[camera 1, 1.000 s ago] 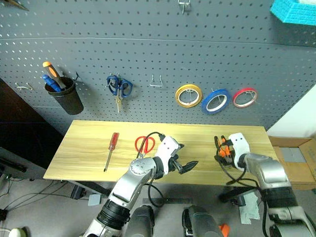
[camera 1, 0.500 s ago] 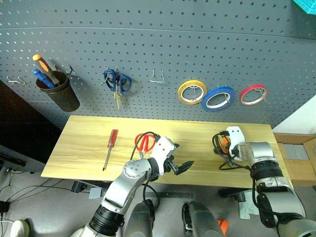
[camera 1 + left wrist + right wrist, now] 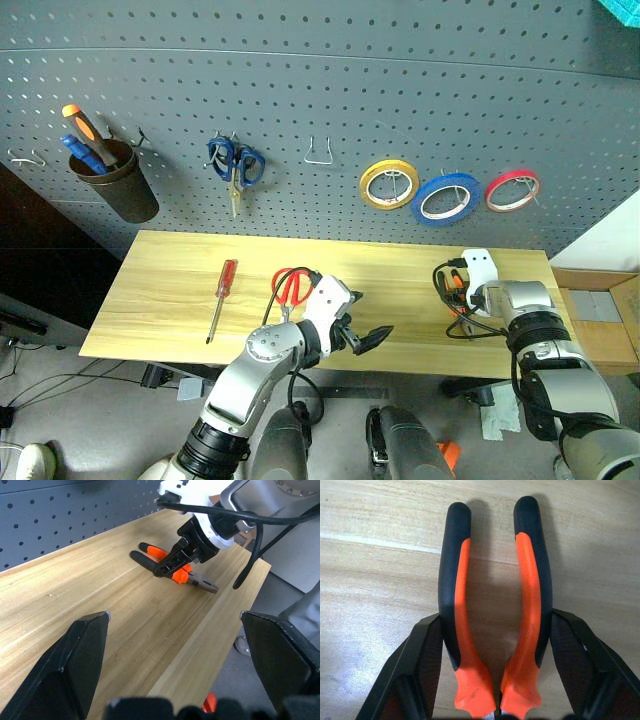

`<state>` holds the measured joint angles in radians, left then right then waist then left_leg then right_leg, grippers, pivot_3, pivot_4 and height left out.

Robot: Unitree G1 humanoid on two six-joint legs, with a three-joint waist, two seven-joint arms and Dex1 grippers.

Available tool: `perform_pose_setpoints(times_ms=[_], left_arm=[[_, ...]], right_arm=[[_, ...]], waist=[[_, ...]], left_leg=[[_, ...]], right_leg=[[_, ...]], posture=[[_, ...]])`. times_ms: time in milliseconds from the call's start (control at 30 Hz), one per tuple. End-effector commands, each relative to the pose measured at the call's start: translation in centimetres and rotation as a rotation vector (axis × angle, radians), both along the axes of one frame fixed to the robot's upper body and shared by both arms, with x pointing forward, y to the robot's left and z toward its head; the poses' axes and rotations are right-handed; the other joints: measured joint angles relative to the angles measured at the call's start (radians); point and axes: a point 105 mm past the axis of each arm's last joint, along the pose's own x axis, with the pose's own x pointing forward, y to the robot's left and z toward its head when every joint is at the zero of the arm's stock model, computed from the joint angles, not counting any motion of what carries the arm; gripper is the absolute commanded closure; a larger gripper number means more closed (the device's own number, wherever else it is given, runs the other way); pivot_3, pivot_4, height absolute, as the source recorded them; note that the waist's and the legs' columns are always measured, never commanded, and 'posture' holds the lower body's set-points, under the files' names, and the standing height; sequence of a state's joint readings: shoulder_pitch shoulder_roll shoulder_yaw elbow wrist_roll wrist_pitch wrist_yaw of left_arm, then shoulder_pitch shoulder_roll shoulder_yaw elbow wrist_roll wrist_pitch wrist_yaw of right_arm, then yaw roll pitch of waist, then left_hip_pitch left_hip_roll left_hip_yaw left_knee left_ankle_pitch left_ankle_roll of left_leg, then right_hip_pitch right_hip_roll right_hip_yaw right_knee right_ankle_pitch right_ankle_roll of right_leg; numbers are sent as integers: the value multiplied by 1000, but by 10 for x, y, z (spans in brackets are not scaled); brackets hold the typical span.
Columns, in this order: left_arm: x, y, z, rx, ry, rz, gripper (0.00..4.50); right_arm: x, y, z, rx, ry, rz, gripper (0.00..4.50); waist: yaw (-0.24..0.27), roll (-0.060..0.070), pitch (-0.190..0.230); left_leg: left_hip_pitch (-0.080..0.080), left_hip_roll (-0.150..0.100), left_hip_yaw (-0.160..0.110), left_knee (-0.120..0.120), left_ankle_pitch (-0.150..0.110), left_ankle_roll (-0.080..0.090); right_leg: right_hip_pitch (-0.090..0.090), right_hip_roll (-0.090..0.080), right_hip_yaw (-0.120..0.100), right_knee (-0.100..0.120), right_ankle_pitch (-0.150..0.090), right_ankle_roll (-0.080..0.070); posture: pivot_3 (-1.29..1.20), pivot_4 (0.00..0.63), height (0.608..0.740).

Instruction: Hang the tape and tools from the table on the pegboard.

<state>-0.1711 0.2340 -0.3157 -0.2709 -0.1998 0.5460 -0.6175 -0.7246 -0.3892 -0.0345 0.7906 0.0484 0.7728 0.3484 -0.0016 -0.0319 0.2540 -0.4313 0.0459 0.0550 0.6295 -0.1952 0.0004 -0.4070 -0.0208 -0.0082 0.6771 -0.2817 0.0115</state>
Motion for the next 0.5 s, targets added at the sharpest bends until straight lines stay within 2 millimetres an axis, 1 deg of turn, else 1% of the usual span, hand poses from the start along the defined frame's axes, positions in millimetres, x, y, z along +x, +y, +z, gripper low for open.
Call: perform_pose_setpoints(times_ms=[33,67,133,200,233,333,400,500], left_arm=[[0,-5,16,-53,-39,-6,0],[1,-4,17,-62,-35,5,0],[3,3,18,-96,-20,54,0],[-3,10,19,-104,-17,67,0],[-7,15,19,-105,-11,77,0],[-18,32,16,-83,-5,109,0],[-28,48,22,-88,-12,144,0],[-35,60,34,-98,-41,205,0]], right_arm=[[-2,2,2,-23,-29,57,1853],[-2,4,6,-28,-60,88,1853],[-9,15,18,0,-122,164,1853],[-19,31,39,21,-236,264,1853],[-27,40,49,28,-282,321,1853],[-50,69,82,104,-424,429,1853],[-66,96,108,186,-526,486,1853],[-79,131,135,254,-653,571,1853]], waist=[[0,0,0],[1,0,0],[3,1,-1],[4,2,-1],[3,4,-3],[-3,10,-7],[-5,11,-14],[-3,10,-39]], left_leg=[[0,0,0,0,0,0],[0,0,0,0,0,0],[-1,0,0,0,0,0],[-2,0,-1,-1,0,-1],[-3,0,-1,-1,-1,-1],[-4,0,0,-2,-2,-4],[-4,0,0,-2,-1,-6],[-4,2,-2,-4,0,-10]], right_leg=[[0,0,0,0,0,0],[0,0,0,0,0,0],[0,0,0,-1,0,0],[-1,-1,-1,-1,0,0],[-2,-1,-1,-1,0,0],[-5,-1,0,0,0,0],[-6,0,-1,1,-1,2],[-7,2,-2,2,-2,2]], posture=[[77,263,740],[75,255,740],[69,231,740],[63,209,740],[56,181,740],[59,142,740],[71,116,740],[88,74,740]])
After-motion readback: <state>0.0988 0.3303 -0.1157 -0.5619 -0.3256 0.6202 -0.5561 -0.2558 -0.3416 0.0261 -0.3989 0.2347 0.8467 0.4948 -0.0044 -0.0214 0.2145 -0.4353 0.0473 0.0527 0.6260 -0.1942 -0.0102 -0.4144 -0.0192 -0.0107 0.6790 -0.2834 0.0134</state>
